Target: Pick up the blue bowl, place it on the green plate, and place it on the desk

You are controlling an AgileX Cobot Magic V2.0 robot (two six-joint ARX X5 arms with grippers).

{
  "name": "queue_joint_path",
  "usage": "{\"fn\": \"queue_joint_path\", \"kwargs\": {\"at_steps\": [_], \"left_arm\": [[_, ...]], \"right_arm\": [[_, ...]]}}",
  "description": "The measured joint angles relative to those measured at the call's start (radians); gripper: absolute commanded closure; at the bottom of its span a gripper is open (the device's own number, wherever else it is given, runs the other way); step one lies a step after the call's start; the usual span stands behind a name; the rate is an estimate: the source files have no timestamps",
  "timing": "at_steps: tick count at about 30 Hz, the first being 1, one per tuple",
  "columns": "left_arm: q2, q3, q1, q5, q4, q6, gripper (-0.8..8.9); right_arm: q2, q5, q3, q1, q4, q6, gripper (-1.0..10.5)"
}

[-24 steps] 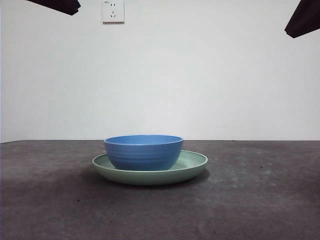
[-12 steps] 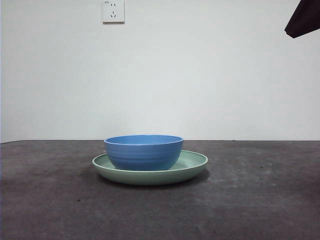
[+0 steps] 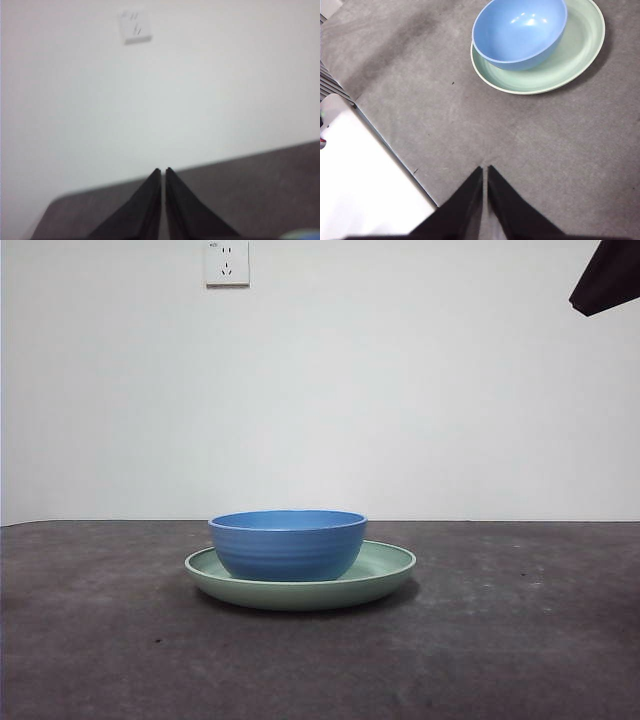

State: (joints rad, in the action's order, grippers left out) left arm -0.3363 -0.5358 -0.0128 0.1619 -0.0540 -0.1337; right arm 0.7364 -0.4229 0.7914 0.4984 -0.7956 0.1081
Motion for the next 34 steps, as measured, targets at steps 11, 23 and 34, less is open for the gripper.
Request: {"fn": "queue_joint_path", "kwargs": {"at_steps": [11, 23, 34], "left_arm": [[0.226, 0.343, 0.04, -0.006, 0.008, 0.0, 7.99], [0.323, 0.497, 0.04, -0.01, 0.002, 0.001, 7.99], [0.331, 0.503, 0.04, -0.01, -0.099, 0.05, 7.99]], "right_arm": [[0.0, 0.0, 0.0, 0.0, 0.0, 0.0, 9.4], [0.0, 0.0, 0.0, 0.0, 0.0, 0.0, 9.4], [0.0, 0.0, 0.0, 0.0, 0.0, 0.0, 9.4]]}}
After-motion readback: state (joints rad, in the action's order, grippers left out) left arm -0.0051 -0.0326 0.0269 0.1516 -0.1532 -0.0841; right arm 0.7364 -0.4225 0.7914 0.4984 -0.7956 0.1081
